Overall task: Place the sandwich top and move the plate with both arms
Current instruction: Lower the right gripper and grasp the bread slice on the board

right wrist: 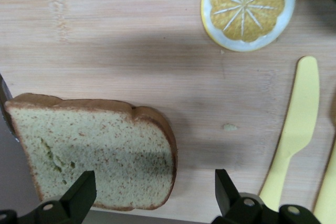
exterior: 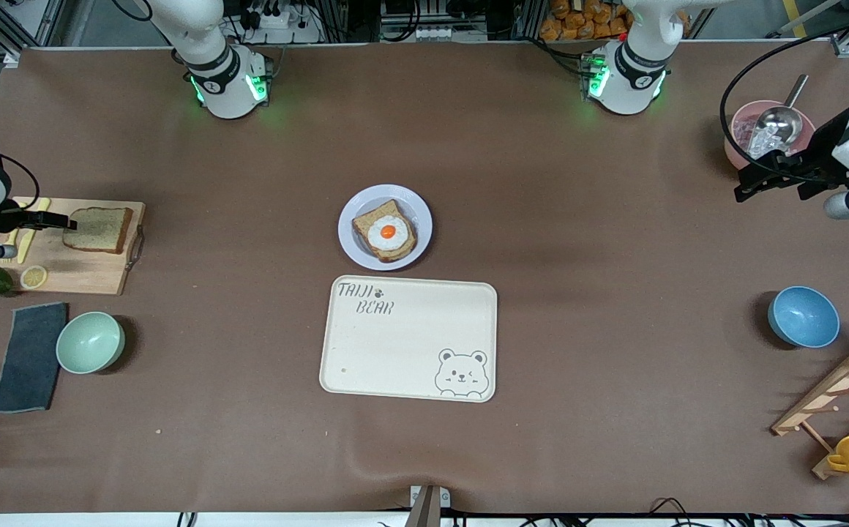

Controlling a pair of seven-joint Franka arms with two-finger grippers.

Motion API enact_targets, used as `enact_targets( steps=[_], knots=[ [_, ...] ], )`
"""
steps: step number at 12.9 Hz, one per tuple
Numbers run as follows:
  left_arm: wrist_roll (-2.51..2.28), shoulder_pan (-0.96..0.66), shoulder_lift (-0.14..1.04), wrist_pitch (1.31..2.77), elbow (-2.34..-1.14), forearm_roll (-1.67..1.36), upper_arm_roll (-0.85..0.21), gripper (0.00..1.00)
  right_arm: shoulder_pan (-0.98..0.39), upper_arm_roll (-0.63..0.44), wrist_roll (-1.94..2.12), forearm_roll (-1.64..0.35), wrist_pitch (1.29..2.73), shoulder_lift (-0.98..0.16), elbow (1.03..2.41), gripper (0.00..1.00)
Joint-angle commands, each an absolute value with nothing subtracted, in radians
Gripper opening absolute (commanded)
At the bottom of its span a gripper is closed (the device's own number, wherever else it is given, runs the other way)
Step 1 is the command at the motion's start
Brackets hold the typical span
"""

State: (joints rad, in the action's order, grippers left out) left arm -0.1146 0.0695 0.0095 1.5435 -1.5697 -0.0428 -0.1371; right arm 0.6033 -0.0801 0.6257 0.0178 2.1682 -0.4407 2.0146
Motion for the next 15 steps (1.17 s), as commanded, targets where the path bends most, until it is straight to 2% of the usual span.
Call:
enact_targets(
  steps=[1,6,8,9,15],
  knots=[
    [-0.120,0.072,0.003,1.549,-1.572,-0.058,-0.140,1.00,0.630,-0.061,0.653,0.040,2.172,-0.465,2.011,1.00],
    [-0.120,0.077,0.014,1.578,-1.574,-0.054,-0.133,1.00,0.640,-0.061,0.655,0.041,2.172,-0.471,2.011,1.00],
    [-0.120,0.077,0.014,1.578,-1.574,-0.054,-0.133,1.00,0.644,-0.061,0.669,0.040,2.171,-0.472,2.011,0.21],
    [-0.120,0.077,0.014,1.580,-1.574,-0.055,-0.133,1.00,0.656,-0.061,0.669,0.038,2.165,-0.476,2.011,0.00],
    [-0.109,0.100,0.018,1.591,-1.571,-0.054,-0.135,1.00,0.666,-0.060,0.687,0.034,2.164,-0.482,2.010,0.00]
  ],
)
